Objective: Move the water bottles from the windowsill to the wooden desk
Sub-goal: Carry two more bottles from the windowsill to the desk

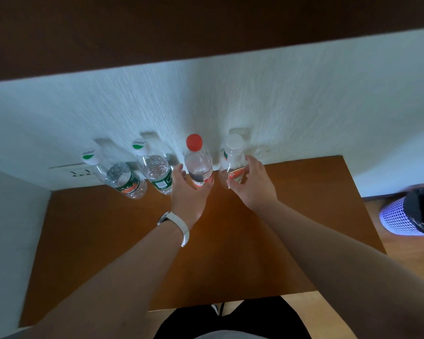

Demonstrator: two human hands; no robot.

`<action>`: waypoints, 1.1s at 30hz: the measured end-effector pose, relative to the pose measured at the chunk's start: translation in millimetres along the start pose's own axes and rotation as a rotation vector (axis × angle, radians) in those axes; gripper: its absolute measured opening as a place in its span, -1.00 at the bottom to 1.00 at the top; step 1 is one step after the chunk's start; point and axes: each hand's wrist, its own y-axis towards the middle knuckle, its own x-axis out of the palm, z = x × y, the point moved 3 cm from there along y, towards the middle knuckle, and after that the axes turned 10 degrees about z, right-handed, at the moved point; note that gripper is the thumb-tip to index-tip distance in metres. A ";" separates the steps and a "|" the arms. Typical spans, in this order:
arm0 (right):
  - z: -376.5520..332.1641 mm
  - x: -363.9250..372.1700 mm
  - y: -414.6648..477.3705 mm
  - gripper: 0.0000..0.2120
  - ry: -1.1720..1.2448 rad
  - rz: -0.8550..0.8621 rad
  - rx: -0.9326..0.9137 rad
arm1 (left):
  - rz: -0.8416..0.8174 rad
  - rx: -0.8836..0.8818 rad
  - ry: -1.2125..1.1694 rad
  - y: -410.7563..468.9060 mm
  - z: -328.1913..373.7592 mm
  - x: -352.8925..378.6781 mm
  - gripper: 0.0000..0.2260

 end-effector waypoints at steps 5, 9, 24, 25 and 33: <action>3.2 4.0 6.3 -0.38 -0.061 -0.020 -0.050 | 0.000 0.035 0.052 2.8 4.2 0.8 -0.41; 5.3 4.9 1.0 -0.30 -0.050 -0.028 -0.019 | 0.012 0.020 0.057 4.7 4.1 -2.4 -0.35; -41.9 -89.4 -43.5 -0.44 -0.282 -0.050 -0.198 | -0.101 0.622 0.535 -50.4 55.5 -77.1 -0.57; -47.4 -95.2 -47.4 -0.45 -0.299 -0.046 -0.218 | -0.112 0.672 0.565 -50.3 58.0 -81.0 -0.58; -80.7 -127.3 -75.2 -0.45 -0.471 -0.008 -0.425 | -0.189 0.855 0.793 -55.0 78.0 -100.8 -0.52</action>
